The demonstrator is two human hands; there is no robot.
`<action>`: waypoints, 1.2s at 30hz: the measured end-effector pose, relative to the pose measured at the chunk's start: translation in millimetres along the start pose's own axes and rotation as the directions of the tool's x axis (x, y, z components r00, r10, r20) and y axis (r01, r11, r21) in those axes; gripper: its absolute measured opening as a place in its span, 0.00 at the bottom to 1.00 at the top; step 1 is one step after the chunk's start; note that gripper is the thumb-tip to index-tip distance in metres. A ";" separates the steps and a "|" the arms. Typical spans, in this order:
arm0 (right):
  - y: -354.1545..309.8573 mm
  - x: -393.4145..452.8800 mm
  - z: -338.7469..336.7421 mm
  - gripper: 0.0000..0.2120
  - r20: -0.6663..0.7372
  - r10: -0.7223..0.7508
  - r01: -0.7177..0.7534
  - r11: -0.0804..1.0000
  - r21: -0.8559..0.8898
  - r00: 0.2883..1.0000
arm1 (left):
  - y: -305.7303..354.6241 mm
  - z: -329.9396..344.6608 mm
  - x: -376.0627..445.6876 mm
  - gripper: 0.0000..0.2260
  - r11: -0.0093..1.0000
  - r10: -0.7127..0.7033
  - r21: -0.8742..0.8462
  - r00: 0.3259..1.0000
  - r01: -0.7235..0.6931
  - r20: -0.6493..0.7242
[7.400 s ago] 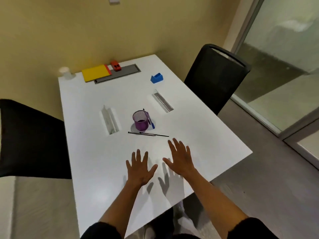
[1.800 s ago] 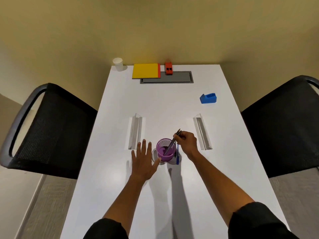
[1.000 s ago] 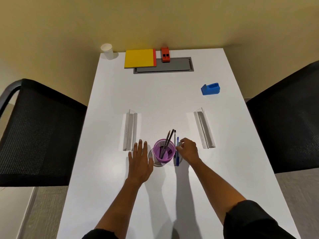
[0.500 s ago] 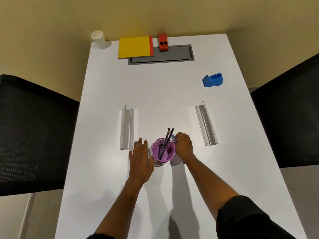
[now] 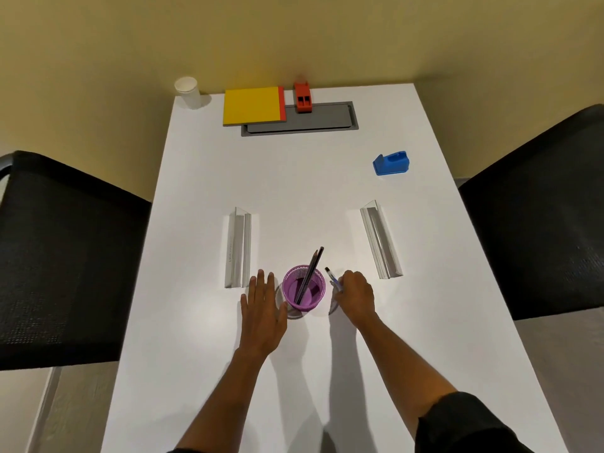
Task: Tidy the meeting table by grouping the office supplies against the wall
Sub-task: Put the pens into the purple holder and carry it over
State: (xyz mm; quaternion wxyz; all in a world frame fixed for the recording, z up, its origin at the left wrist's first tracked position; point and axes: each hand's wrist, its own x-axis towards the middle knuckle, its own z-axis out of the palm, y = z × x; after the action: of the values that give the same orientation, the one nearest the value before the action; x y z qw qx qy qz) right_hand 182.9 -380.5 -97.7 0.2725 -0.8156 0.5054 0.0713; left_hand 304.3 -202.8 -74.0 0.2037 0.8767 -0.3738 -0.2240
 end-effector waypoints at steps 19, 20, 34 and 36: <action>32.9 -75.3 -50.5 0.04 0.322 -0.074 -0.223 0.576 0.786 0.944 | 54.3 -2.8 -69.2 0.26 0.987 0.156 0.036 0.983 -0.154 -0.094; 33.4 -80.7 -56.1 0.06 0.342 -0.101 -0.231 0.558 0.797 0.934 | 60.5 -4.7 -73.2 0.26 0.980 0.196 0.041 0.974 -0.193 -0.109; 38.2 -123.1 -86.9 0.14 0.532 -0.272 -0.350 0.507 0.788 0.802 | 104.5 -18.5 -83.6 0.16 0.917 0.371 0.232 0.909 -0.326 -0.189; 34.8 -125.7 -86.1 0.12 0.530 -0.288 -0.353 0.491 0.797 0.798 | 106.2 -24.0 -85.3 0.12 0.903 0.395 0.254 0.901 -0.346 -0.178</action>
State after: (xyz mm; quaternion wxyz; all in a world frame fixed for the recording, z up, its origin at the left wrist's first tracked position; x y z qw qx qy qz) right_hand 79.0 -338.1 11.1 0.7890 -0.4846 0.3717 0.0670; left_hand 204.6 -202.3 21.9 0.1873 0.8256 -0.5310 -0.0379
